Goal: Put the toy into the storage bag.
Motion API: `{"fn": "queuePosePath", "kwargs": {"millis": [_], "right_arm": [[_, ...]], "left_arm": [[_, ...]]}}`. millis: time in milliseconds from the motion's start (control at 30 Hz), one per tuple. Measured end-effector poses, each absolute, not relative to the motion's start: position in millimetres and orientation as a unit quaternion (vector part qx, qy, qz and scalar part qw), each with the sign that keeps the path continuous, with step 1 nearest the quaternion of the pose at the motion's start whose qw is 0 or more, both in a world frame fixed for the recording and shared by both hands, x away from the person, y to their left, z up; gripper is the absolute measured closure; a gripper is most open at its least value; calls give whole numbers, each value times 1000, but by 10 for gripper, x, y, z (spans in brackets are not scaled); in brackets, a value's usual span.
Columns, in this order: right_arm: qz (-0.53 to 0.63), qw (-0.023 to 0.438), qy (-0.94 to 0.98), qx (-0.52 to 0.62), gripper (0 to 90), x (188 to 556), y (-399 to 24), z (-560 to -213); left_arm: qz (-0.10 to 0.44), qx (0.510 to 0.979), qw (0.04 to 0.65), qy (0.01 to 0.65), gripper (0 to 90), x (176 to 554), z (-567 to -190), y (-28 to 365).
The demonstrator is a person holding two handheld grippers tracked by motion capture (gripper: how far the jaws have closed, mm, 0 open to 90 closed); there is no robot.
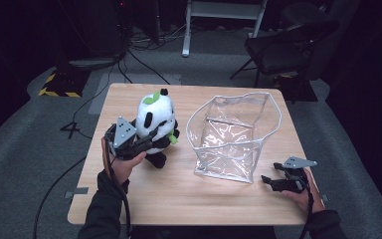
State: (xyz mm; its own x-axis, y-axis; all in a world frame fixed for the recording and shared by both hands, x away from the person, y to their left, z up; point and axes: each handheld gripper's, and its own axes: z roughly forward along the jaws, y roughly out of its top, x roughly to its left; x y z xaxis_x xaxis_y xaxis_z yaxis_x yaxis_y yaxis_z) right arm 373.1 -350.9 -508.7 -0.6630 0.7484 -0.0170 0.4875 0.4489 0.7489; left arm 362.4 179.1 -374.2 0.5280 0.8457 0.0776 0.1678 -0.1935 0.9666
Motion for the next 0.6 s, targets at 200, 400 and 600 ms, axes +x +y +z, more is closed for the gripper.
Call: {"fn": "queuePosePath", "kwargs": {"millis": [200,400,600], "right_arm": [[372,175,833,371,208,3733,-3512,-5087],[372,175,833,371,208,3732,-3511,-5087],[372,175,833,371,208,3732,-3511,-5087]], "left_arm": [[330,697,529,355,419,3697,-3555,1748],[337,700,530,341,418,3716,-3393,1691],[338,694,544,329,418,3737,-3223,1690]]}}
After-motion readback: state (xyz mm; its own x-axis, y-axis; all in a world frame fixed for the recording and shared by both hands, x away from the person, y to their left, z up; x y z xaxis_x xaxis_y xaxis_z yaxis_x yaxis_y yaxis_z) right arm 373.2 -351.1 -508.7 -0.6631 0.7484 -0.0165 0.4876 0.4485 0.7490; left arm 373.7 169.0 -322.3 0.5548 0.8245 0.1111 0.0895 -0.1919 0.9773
